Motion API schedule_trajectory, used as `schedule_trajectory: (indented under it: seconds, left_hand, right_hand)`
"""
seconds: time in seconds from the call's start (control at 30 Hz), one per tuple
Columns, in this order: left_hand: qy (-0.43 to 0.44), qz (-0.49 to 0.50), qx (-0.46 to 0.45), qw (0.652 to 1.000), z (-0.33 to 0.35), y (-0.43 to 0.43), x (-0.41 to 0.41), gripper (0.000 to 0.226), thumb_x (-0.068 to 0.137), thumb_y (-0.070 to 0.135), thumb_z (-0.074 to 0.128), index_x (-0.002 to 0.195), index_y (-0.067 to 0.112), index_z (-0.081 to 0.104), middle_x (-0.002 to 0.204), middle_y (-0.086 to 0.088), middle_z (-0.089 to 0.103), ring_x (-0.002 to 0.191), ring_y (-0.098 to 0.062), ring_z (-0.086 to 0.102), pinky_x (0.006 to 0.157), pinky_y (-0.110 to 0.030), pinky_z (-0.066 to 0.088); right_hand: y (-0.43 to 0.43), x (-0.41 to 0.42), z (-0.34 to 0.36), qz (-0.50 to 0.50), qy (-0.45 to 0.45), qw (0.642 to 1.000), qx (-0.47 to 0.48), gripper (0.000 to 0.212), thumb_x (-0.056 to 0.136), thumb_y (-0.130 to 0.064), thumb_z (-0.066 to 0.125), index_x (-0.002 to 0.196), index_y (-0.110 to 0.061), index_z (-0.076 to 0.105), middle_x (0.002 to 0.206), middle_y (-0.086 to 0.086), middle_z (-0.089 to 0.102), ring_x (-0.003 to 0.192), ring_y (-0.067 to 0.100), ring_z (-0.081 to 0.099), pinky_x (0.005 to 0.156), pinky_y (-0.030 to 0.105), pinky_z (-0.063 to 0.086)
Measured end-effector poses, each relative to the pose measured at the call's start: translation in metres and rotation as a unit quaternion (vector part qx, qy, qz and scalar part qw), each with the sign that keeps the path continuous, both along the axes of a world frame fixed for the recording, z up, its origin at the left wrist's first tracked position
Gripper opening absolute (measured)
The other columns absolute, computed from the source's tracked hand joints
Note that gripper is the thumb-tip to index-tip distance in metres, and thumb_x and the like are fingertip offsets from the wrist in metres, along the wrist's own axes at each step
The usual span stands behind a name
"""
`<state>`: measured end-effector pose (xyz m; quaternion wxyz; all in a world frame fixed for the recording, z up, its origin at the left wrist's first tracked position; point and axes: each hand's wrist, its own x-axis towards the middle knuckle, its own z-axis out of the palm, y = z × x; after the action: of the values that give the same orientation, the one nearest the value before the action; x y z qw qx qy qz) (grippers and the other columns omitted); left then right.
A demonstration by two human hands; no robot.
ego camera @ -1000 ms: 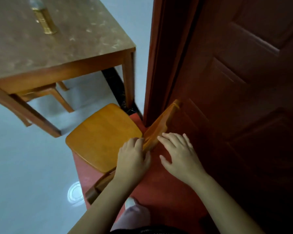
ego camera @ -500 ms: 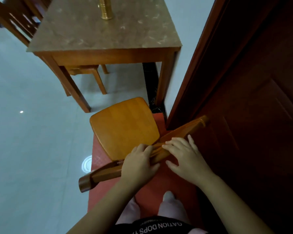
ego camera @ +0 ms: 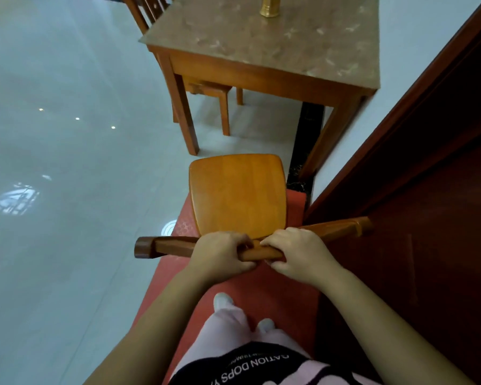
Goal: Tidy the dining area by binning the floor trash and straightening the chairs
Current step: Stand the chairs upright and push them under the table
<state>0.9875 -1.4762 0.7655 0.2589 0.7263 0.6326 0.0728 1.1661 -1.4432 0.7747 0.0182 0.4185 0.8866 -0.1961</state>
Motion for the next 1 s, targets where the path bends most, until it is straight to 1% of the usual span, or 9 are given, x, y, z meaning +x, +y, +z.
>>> schedule_trajectory:
  seconds: [0.13, 0.23, 0.37, 0.5, 0.57, 0.67, 0.73, 0.87, 1.0]
  left_hand:
    - [-0.018, -0.034, -0.042, 0.998, 0.003, 0.006, -0.005, 0.034, 0.074, 0.044, 0.064, 0.105, 0.031, 0.064, 0.091, 0.004, 0.069, 0.08, -0.015, 0.061, 0.063, -0.025, 0.042]
    - [-0.037, -0.064, -0.076, 0.994, 0.003, 0.012, -0.01, 0.035, 0.074, 0.044, 0.066, 0.106, 0.031, 0.062, 0.091, 0.004, 0.069, 0.079, -0.014, 0.059, 0.065, -0.028, 0.044]
    - [-0.063, -0.094, -0.144, 0.983, 0.003, 0.021, -0.012, 0.042, 0.073, 0.051, 0.067, 0.107, 0.028, 0.06, 0.091, -0.001, 0.067, 0.079, -0.017, 0.058, 0.072, -0.037, 0.048]
    - [-0.071, -0.096, -0.151, 0.981, 0.004, 0.021, -0.011, 0.038, 0.074, 0.047, 0.066, 0.105, 0.025, 0.06, 0.087, -0.003, 0.067, 0.075, -0.019, 0.058, 0.068, -0.038, 0.048]
    - [-0.075, -0.088, -0.162, 0.98, 0.007, 0.02, -0.01, 0.034, 0.074, 0.039, 0.065, 0.104, 0.023, 0.06, 0.081, -0.004, 0.067, 0.073, -0.02, 0.059, 0.068, -0.038, 0.049]
    - [-0.083, -0.074, -0.181, 0.977, 0.008, 0.021, -0.009, 0.032, 0.071, 0.03, 0.065, 0.101, 0.021, 0.06, 0.077, -0.006, 0.068, 0.072, -0.022, 0.063, 0.07, -0.043, 0.053]
    - [-0.089, -0.064, -0.179, 0.978, 0.006, 0.021, -0.007, 0.031, 0.068, 0.028, 0.065, 0.098, 0.02, 0.06, 0.08, -0.007, 0.068, 0.07, -0.023, 0.064, 0.069, -0.045, 0.054]
    - [-0.071, -0.05, -0.154, 0.984, 0.003, 0.019, -0.004, 0.029, 0.067, 0.026, 0.065, 0.094, 0.018, 0.061, 0.082, -0.007, 0.067, 0.068, -0.023, 0.064, 0.068, -0.04, 0.055]
    - [-0.082, -0.05, -0.164, 0.982, 0.005, 0.024, -0.007, 0.029, 0.067, 0.023, 0.067, 0.094, 0.015, 0.063, 0.084, -0.009, 0.066, 0.066, -0.024, 0.059, 0.065, -0.039, 0.053]
  right_hand:
    - [0.011, -0.004, 0.004, -0.001, 0.013, 0.998, -0.059, 0.029, 0.079, -0.036, 0.059, 0.107, -0.031, 0.062, 0.106, -0.011, 0.065, 0.099, 0.012, 0.057, 0.076, 0.027, 0.042]
    - [0.014, -0.005, 0.004, -0.014, 0.006, 0.995, -0.095, 0.028, 0.075, -0.037, 0.063, 0.103, -0.034, 0.063, 0.104, -0.013, 0.066, 0.098, 0.01, 0.058, 0.079, 0.031, 0.046]
    - [0.014, -0.003, 0.004, -0.036, 0.013, 0.994, -0.107, 0.032, 0.074, -0.037, 0.066, 0.105, -0.034, 0.064, 0.107, -0.013, 0.066, 0.099, 0.008, 0.057, 0.083, 0.032, 0.046]
    - [0.015, -0.004, 0.007, -0.041, -0.007, 0.989, -0.144, 0.034, 0.072, -0.038, 0.065, 0.106, -0.037, 0.062, 0.105, -0.013, 0.066, 0.097, 0.008, 0.057, 0.083, 0.033, 0.045]
    - [0.015, -0.005, 0.009, -0.051, -0.015, 0.986, -0.158, 0.033, 0.072, -0.035, 0.065, 0.105, -0.037, 0.062, 0.1, -0.012, 0.066, 0.092, 0.008, 0.057, 0.08, 0.032, 0.046]
    - [0.014, -0.007, 0.011, -0.06, -0.028, 0.984, -0.164, 0.03, 0.072, -0.034, 0.065, 0.102, -0.037, 0.062, 0.092, -0.011, 0.066, 0.084, 0.006, 0.055, 0.071, 0.027, 0.044]
    - [0.013, -0.01, 0.013, -0.068, -0.035, 0.983, -0.167, 0.028, 0.072, -0.034, 0.066, 0.1, -0.037, 0.062, 0.087, -0.011, 0.065, 0.078, 0.005, 0.054, 0.067, 0.025, 0.042]
    - [0.014, -0.014, 0.013, -0.085, -0.046, 0.98, -0.176, 0.029, 0.069, -0.03, 0.067, 0.098, -0.036, 0.063, 0.077, -0.015, 0.058, 0.069, 0.001, 0.049, 0.062, 0.023, 0.04]
    - [0.017, -0.018, 0.017, -0.109, -0.045, 0.974, -0.195, 0.031, 0.066, -0.025, 0.069, 0.095, -0.035, 0.065, 0.078, -0.014, 0.06, 0.067, -0.001, 0.052, 0.057, 0.021, 0.039]
